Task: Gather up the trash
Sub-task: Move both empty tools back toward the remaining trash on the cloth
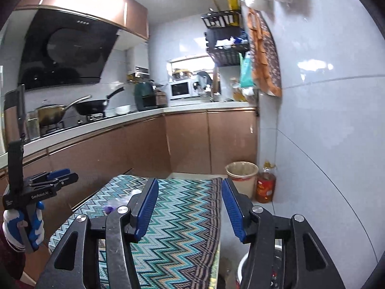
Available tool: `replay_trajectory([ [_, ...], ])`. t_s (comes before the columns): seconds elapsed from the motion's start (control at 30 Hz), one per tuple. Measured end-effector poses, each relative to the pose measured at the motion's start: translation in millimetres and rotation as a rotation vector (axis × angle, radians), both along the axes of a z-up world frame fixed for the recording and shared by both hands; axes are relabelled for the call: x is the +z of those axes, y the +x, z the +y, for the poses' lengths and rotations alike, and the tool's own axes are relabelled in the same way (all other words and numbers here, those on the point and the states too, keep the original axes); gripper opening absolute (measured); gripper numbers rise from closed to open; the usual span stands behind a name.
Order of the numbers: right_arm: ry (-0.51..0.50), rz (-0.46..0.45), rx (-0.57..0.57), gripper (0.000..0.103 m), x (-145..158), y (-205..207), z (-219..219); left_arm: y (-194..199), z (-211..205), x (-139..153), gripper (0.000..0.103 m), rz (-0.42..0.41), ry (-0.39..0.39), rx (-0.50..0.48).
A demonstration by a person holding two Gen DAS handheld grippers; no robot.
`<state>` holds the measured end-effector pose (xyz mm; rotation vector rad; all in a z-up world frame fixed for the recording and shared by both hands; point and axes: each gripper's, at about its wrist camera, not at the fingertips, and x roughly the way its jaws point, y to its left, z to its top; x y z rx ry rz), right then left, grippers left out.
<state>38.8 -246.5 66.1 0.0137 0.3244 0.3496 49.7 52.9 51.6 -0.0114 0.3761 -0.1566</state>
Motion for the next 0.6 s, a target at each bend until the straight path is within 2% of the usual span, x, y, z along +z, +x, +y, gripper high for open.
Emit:
replay_trajectory([
  [0.17,0.002,-0.003,0.039,0.052,2,1,13,-15,51,4,0.056,-0.028,-0.021,0.105],
  [0.3,0.006,0.013,0.067,0.052,-1,9,24,-17,82,-4,0.056,-0.013,-0.018,0.167],
  [0.5,-0.011,0.07,0.103,0.053,-17,35,47,4,121,-36,0.056,0.084,-0.044,0.234],
  [0.6,-0.017,0.104,0.121,0.053,-26,52,62,20,131,-55,0.056,0.139,-0.046,0.235],
])
